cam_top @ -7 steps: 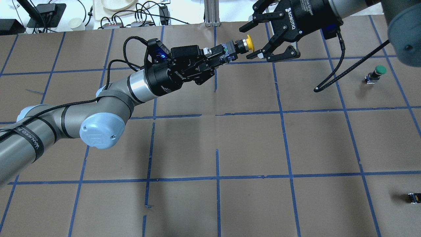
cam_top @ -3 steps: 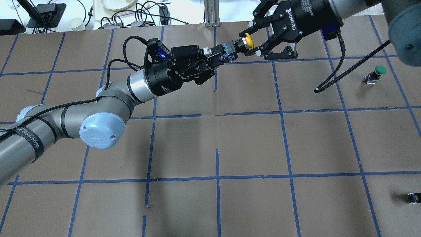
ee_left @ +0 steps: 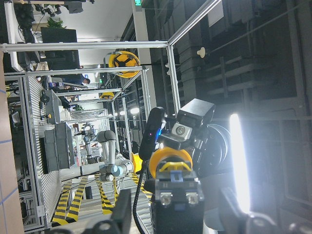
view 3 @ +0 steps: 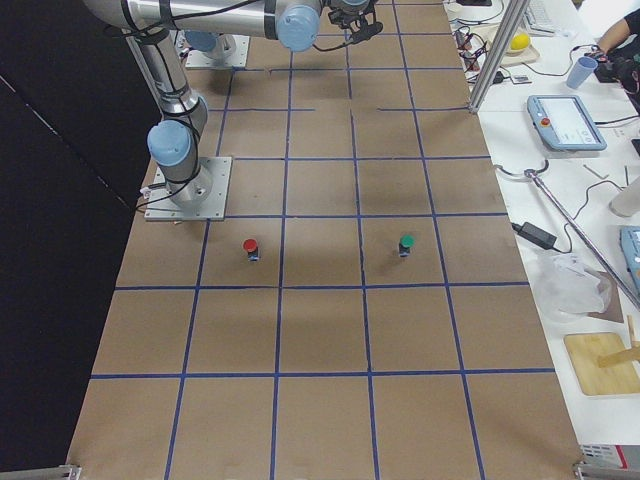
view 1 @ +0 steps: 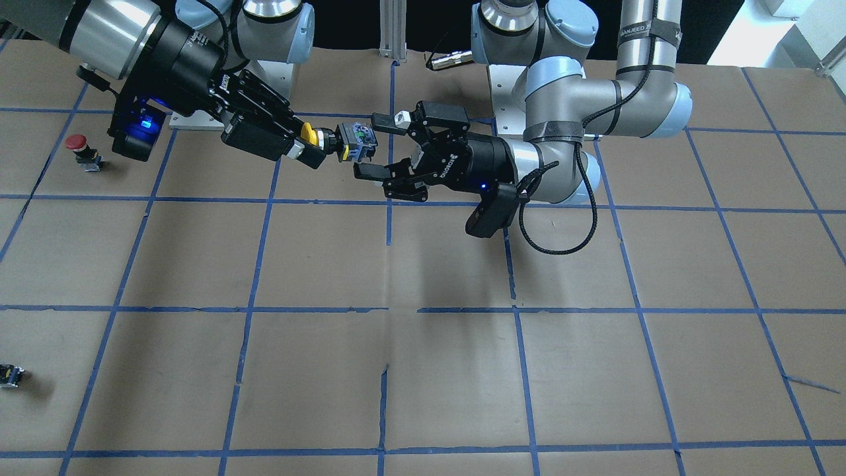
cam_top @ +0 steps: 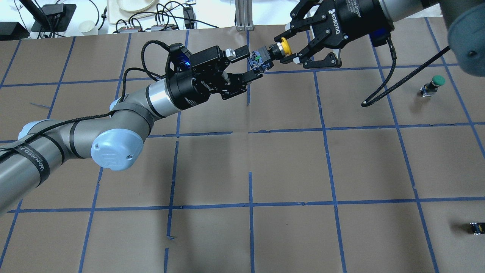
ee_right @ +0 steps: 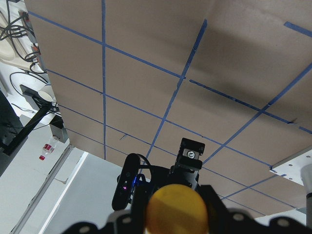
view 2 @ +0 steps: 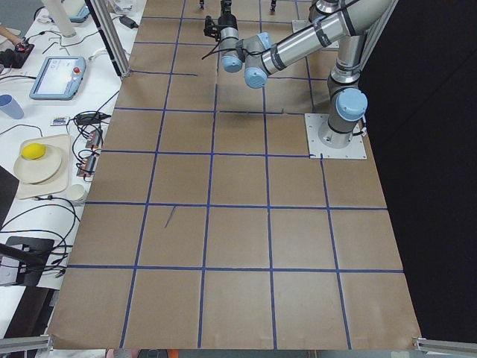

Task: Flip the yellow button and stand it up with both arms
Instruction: 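Open and withdraw the left gripper while the right gripper carries the button away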

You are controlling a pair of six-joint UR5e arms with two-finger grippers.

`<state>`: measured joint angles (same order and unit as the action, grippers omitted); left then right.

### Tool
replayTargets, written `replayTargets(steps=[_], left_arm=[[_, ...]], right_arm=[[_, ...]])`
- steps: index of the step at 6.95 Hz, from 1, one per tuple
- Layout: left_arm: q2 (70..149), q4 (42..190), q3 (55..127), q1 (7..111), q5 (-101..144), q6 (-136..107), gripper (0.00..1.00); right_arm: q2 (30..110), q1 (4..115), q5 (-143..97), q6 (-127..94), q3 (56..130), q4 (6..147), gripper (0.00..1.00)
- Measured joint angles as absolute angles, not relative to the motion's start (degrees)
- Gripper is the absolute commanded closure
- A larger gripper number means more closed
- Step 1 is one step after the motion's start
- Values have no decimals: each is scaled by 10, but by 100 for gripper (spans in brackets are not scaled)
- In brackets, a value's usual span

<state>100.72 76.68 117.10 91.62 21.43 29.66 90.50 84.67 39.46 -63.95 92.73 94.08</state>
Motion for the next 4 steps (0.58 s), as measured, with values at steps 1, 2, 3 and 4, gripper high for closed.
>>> replayTargets(steps=[1, 2, 3, 4], left_arm=[[1005, 767, 1162, 915, 207, 281, 1], [1002, 765, 1143, 912, 176, 252, 1], [1001, 761, 1118, 910, 125, 214, 1], [1000, 758, 1088, 907, 66, 170, 1]], right_arm=[[904, 843, 396, -637, 927, 941, 74], [901, 835, 399, -620, 926, 944, 74], [898, 821, 412, -583, 927, 945, 74], [895, 805, 444, -534, 927, 943, 74]])
